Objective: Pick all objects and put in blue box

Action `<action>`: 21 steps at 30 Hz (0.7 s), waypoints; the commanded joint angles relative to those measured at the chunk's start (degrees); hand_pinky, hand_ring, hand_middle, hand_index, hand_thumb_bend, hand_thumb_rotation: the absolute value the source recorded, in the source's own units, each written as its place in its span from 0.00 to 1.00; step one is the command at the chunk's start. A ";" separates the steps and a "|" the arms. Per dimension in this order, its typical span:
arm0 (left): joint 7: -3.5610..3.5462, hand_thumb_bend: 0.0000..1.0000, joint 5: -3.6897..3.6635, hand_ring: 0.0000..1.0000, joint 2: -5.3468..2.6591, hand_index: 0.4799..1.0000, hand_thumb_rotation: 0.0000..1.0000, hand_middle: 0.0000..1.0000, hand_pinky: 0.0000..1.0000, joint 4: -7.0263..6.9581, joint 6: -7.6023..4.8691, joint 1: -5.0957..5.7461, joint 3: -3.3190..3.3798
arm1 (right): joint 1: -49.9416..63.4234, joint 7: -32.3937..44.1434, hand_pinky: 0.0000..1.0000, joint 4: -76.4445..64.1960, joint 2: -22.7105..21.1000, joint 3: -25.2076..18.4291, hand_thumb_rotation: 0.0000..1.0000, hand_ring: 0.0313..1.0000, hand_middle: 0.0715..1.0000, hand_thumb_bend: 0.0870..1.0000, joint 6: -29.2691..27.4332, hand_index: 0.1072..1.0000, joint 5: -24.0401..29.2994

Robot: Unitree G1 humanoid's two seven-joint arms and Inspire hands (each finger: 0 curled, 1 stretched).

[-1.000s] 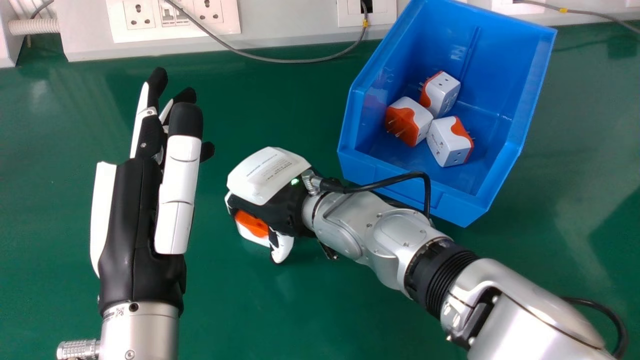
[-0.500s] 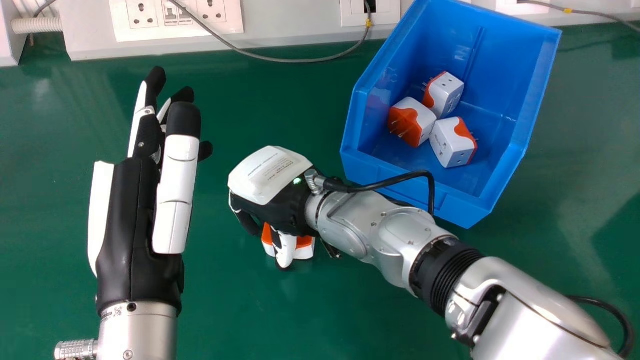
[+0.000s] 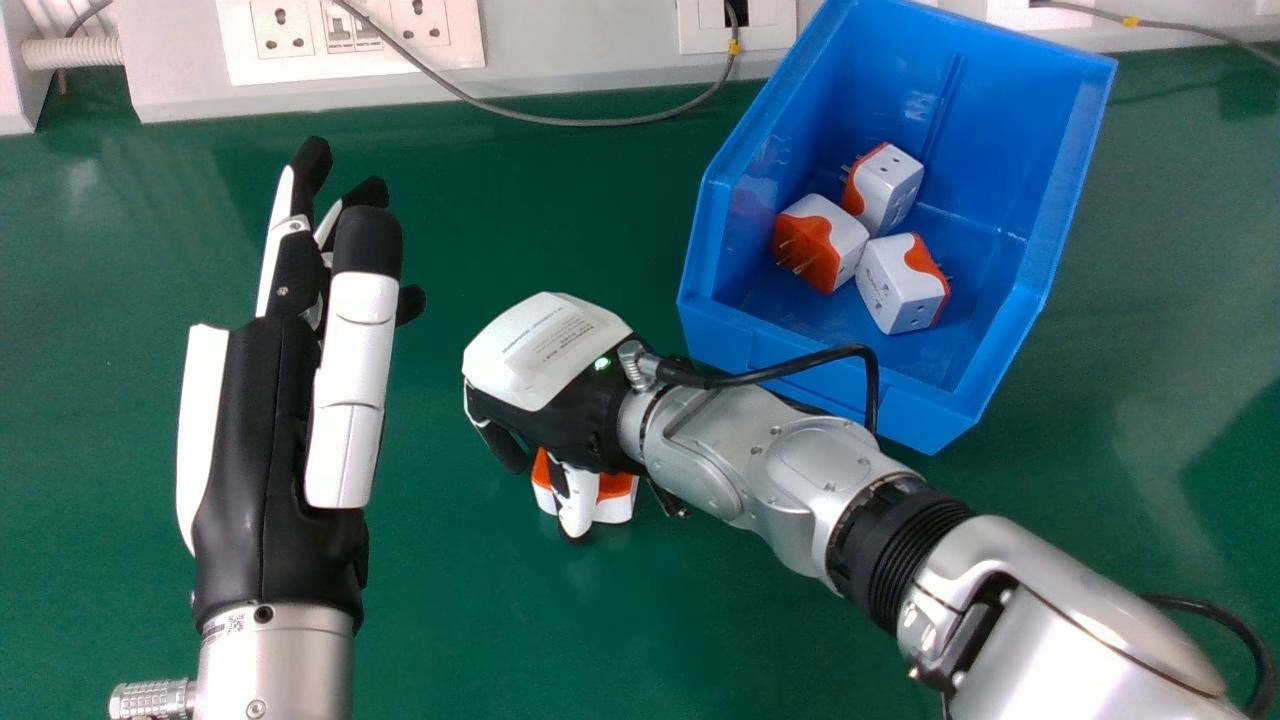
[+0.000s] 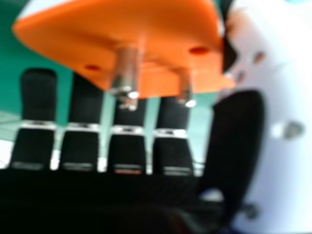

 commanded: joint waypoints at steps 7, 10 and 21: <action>-0.17 0.80 0.02 0.92 -0.14 0.94 1.00 0.92 0.81 -1.47 -0.34 -0.85 -0.21 | -0.30 -0.29 0.39 0.04 -0.22 -0.03 0.00 0.44 0.45 0.47 0.91 0.41 -0.48; -0.22 0.80 -0.13 0.92 -0.13 0.94 1.00 0.92 0.81 -1.27 -0.42 -1.05 -0.17 | -0.51 -0.10 0.40 0.38 -0.32 0.09 0.00 0.44 0.45 0.47 0.83 0.40 -0.61; -0.25 0.80 -0.73 0.92 0.01 0.94 1.00 0.92 0.82 -0.31 -0.74 -1.78 0.22 | -0.86 2.13 0.44 0.10 -0.65 -0.15 0.00 0.47 0.49 0.47 2.58 0.38 -0.58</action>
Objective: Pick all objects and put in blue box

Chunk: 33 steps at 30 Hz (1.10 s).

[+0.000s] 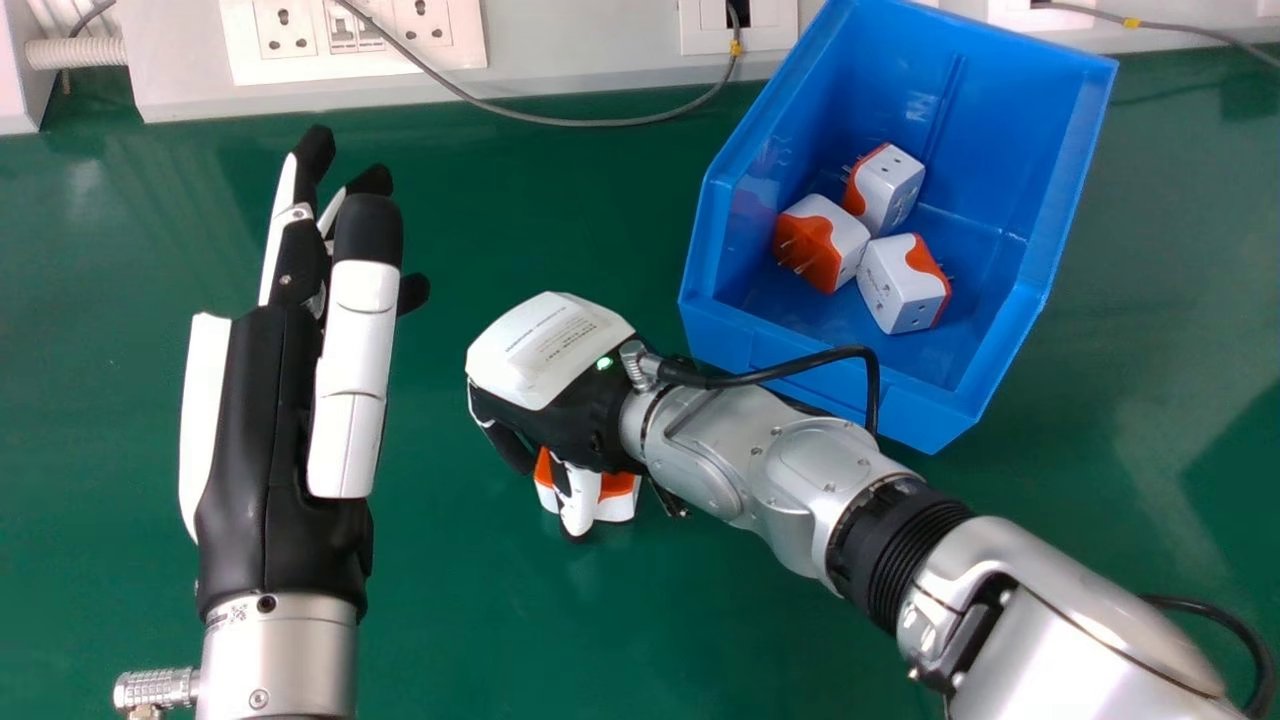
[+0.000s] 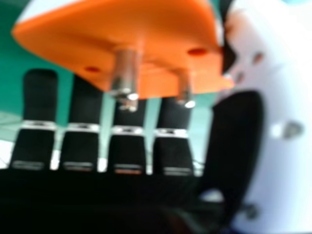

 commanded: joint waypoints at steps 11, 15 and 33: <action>-0.38 0.80 -0.49 0.92 0.00 0.94 1.00 0.92 0.82 -0.55 -0.90 -0.74 0.50 | 0.84 2.64 0.50 -2.28 -1.47 -1.19 0.00 0.49 0.46 0.47 3.73 0.39 0.53; -0.50 0.80 -0.56 0.92 0.04 0.94 1.00 0.92 0.82 -0.68 -0.82 -0.75 0.62 | 1.75 0.05 0.47 -2.51 -1.82 -1.55 0.00 0.49 0.46 0.47 3.12 0.38 0.57; -0.97 0.79 -0.37 0.92 -0.09 0.94 1.00 0.92 0.82 -0.61 -1.12 -0.68 0.71 | 6.20 -7.82 0.42 -3.63 -1.20 -9.25 0.00 0.47 0.46 0.46 5.32 0.36 6.98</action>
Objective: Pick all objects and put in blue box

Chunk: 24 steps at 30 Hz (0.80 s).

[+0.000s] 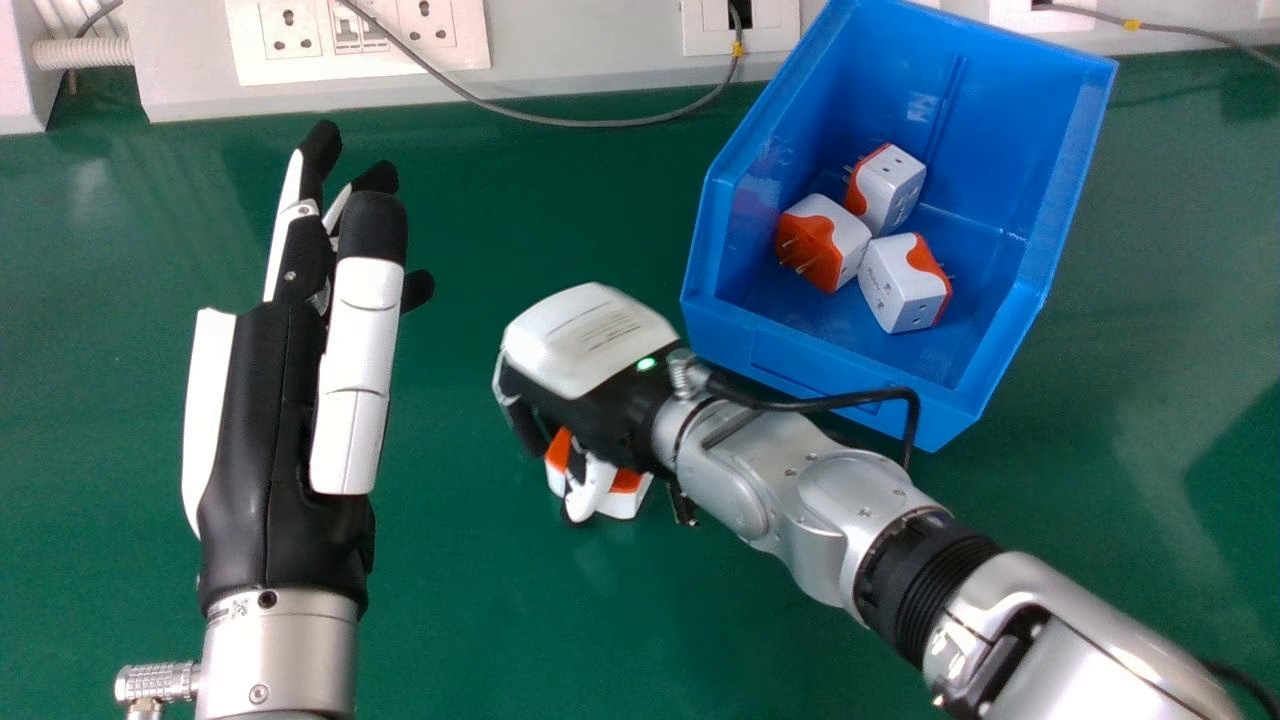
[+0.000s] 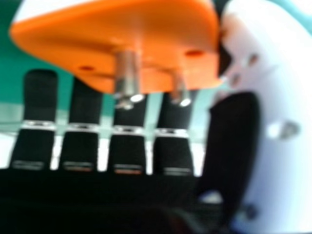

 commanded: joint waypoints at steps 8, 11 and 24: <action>0.09 0.80 0.03 0.92 -0.08 0.94 1.00 0.92 0.82 -0.59 -1.04 -0.53 -0.03 | 1.66 -1.46 0.39 -2.59 1.97 -5.37 0.00 0.45 0.45 0.46 7.16 0.38 4.52; -0.07 0.80 -0.09 0.92 -0.02 0.94 1.00 0.92 0.82 -0.84 -0.66 -0.73 0.00 | 1.86 -0.63 0.38 -3.61 1.97 -5.85 0.00 0.44 0.45 0.46 8.73 0.39 4.97; -0.29 0.81 0.02 0.93 0.20 0.95 1.00 0.93 0.83 -1.31 0.86 -1.25 -0.05 | 3.71 0.85 0.36 -7.53 2.77 -9.98 0.00 0.44 0.47 0.45 14.16 0.40 9.25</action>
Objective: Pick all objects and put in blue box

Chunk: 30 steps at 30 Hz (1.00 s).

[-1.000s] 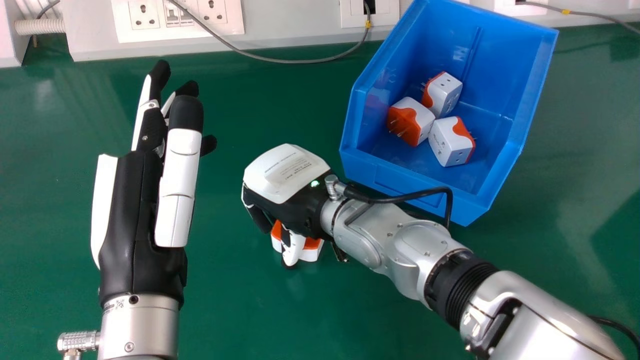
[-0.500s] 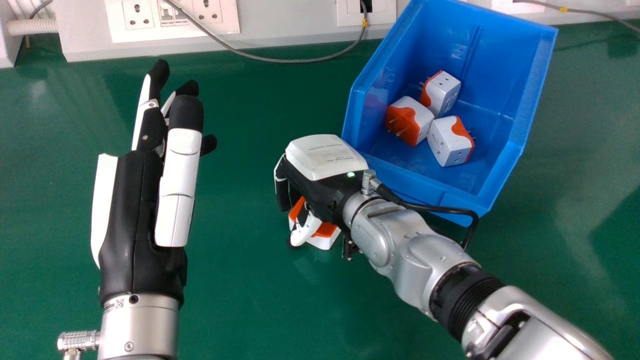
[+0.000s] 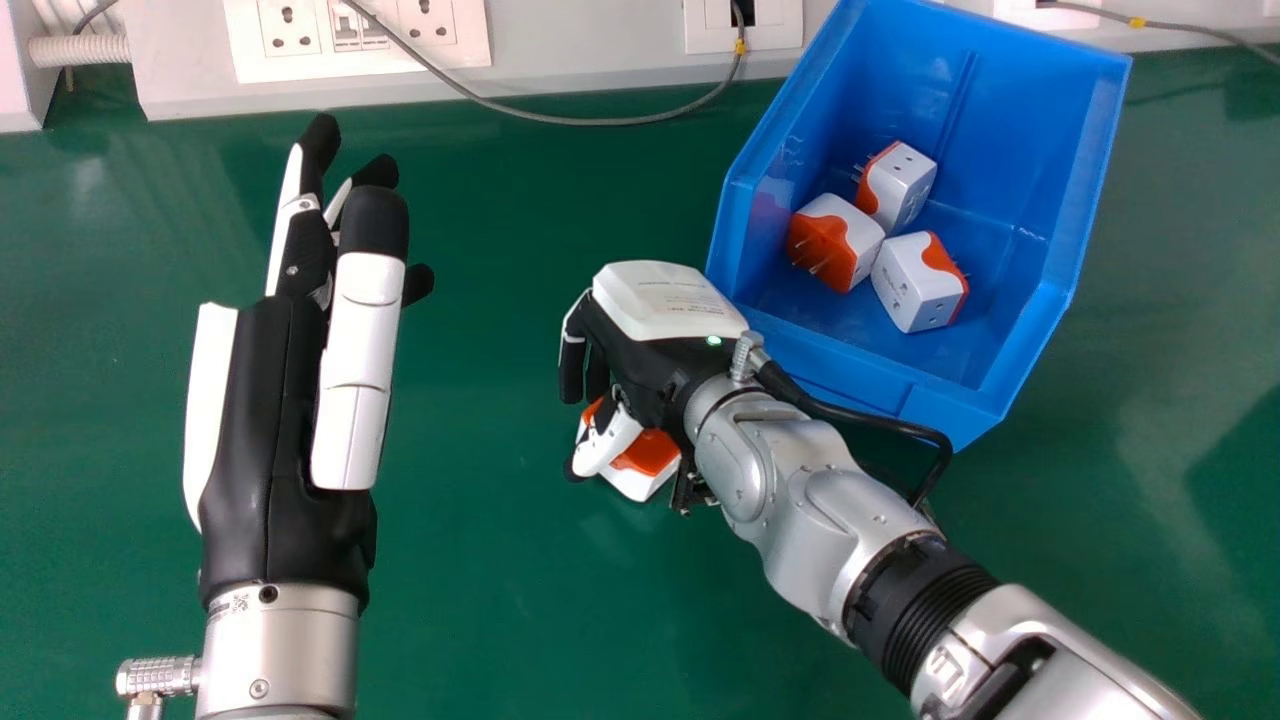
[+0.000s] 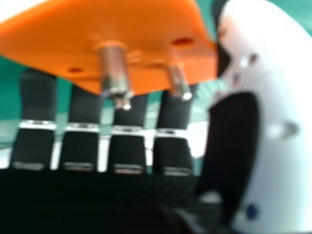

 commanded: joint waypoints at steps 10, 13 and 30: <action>0.16 0.81 -0.01 0.93 -0.27 0.96 1.00 0.93 0.83 -0.85 0.14 -1.21 -0.20 | 0.08 0.40 0.35 -2.29 0.84 -2.11 0.00 0.42 0.47 0.45 1.51 0.40 1.65; 0.22 0.81 -0.36 0.93 -0.46 0.96 1.00 0.94 0.83 -0.49 -0.18 -1.33 -0.16 | 0.73 0.41 0.36 -2.90 1.71 -2.84 0.00 0.42 0.46 0.45 1.42 0.40 2.52; -0.01 0.79 -0.64 0.93 -0.52 0.97 1.00 0.94 0.83 0.17 -0.11 -2.29 -0.38 | 0.32 1.67 0.36 -3.90 -0.33 3.72 0.00 0.43 0.47 0.45 -5.66 0.41 -1.86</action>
